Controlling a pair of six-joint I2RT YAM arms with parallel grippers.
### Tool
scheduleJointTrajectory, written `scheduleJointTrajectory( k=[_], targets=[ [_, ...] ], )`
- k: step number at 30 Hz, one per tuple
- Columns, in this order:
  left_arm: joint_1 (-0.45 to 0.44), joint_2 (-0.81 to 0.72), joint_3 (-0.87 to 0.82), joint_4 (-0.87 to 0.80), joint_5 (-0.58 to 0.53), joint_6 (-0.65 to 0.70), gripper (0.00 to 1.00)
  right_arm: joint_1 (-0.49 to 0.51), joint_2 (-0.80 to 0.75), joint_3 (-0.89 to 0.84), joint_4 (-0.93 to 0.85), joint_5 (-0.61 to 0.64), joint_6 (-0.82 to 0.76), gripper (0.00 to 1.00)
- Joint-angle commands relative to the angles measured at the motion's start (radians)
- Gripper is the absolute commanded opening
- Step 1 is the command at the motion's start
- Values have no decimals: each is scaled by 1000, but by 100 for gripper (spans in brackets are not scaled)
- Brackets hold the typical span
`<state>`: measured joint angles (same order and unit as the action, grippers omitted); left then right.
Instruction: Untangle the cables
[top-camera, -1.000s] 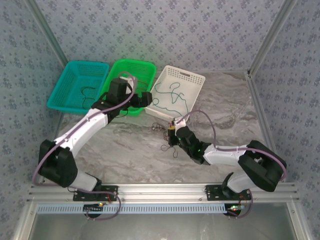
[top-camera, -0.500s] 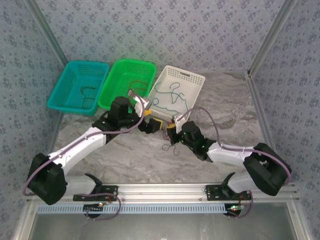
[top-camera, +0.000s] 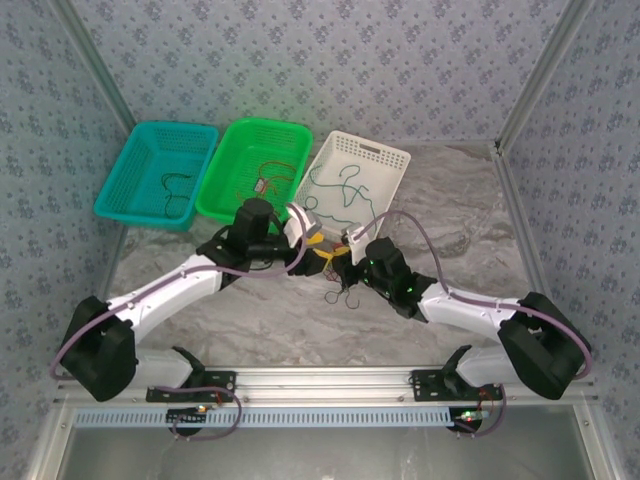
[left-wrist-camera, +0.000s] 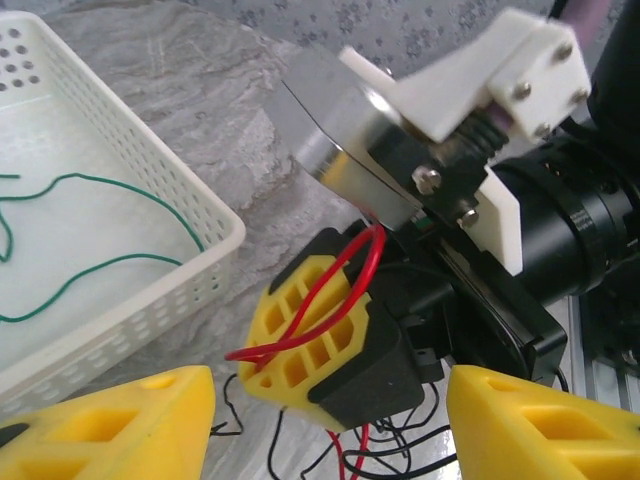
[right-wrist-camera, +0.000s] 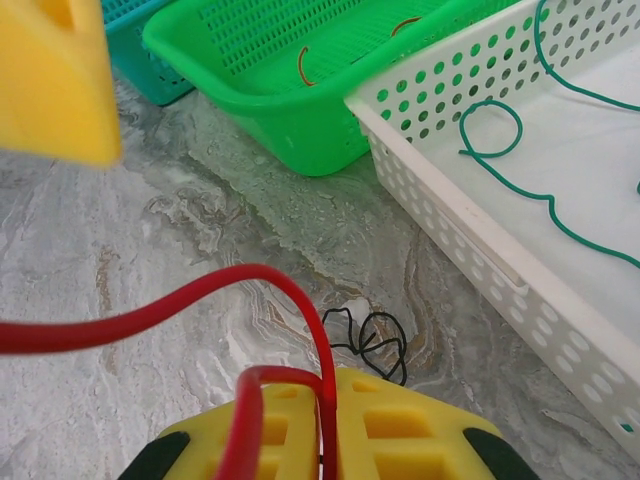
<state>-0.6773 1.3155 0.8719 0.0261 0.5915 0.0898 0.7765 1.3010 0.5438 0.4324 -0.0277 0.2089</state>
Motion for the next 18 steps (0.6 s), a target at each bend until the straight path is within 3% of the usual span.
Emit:
scheduleJointTrajectory(
  k=[1, 18],
  targets=[
    [-14, 24, 46, 7, 42, 36, 63, -4, -19, 36, -24, -27, -20, 11],
    [-17, 108, 119, -7, 38, 79, 52, 1, -24, 56, -57, -71, -36, 11]
  ],
)
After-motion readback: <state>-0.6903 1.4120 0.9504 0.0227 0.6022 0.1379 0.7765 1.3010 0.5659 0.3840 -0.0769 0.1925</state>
